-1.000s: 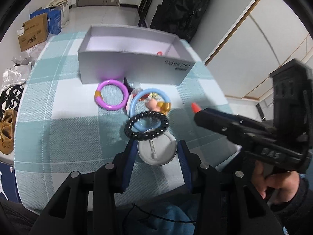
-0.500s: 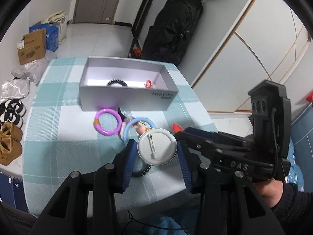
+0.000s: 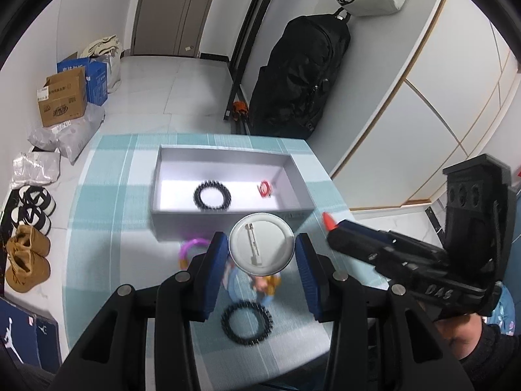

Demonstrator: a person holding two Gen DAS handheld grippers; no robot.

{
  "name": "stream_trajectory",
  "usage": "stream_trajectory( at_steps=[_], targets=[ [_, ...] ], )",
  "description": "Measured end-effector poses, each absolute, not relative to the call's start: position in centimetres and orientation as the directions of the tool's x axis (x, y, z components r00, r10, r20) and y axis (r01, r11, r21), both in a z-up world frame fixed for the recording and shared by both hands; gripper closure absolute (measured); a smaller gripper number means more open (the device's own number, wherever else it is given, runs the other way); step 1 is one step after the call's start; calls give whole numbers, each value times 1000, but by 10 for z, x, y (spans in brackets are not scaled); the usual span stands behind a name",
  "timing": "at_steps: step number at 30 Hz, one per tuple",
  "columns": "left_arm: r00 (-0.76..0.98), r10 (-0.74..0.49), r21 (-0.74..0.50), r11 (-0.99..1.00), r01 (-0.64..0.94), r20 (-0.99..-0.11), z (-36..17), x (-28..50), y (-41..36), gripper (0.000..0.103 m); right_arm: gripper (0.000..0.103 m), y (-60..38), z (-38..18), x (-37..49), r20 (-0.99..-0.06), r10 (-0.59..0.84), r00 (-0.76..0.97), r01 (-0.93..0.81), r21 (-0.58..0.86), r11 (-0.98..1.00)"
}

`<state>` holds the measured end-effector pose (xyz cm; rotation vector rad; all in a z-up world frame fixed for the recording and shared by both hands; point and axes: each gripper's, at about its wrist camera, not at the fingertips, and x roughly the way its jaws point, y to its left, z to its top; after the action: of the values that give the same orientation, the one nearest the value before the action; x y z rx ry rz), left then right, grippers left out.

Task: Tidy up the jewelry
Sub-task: 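Release the white compact into the box while the right tool drops the badge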

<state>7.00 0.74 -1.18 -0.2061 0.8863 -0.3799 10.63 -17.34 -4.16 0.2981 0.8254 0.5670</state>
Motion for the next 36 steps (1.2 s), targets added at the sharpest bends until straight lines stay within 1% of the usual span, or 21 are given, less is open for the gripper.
stream_trajectory(
  at_steps=[5,14,22,25,36],
  targets=[
    [579,-405,-329,914,236,-708,-8,94,9,66,61,-176,-28,132,-582,600,549,-367,477,799],
    [560,-403,-332,915,230,-724,-16,135,9,66,61,-167,-20,183,-598,602,528,-403,447,798],
    [516,-410,-355,912,207,-752,-33,157,13,66,61,-162,-38,210,-638,609,472,-385,472,793],
    [501,-395,-330,919,217,-770,-37,164,8,66,61,-160,-45,218,-645,613,456,-376,484,790],
    [467,-411,-355,911,209,-782,-48,177,4,66,61,-157,-61,235,-678,598,427,-332,497,801]
  ],
)
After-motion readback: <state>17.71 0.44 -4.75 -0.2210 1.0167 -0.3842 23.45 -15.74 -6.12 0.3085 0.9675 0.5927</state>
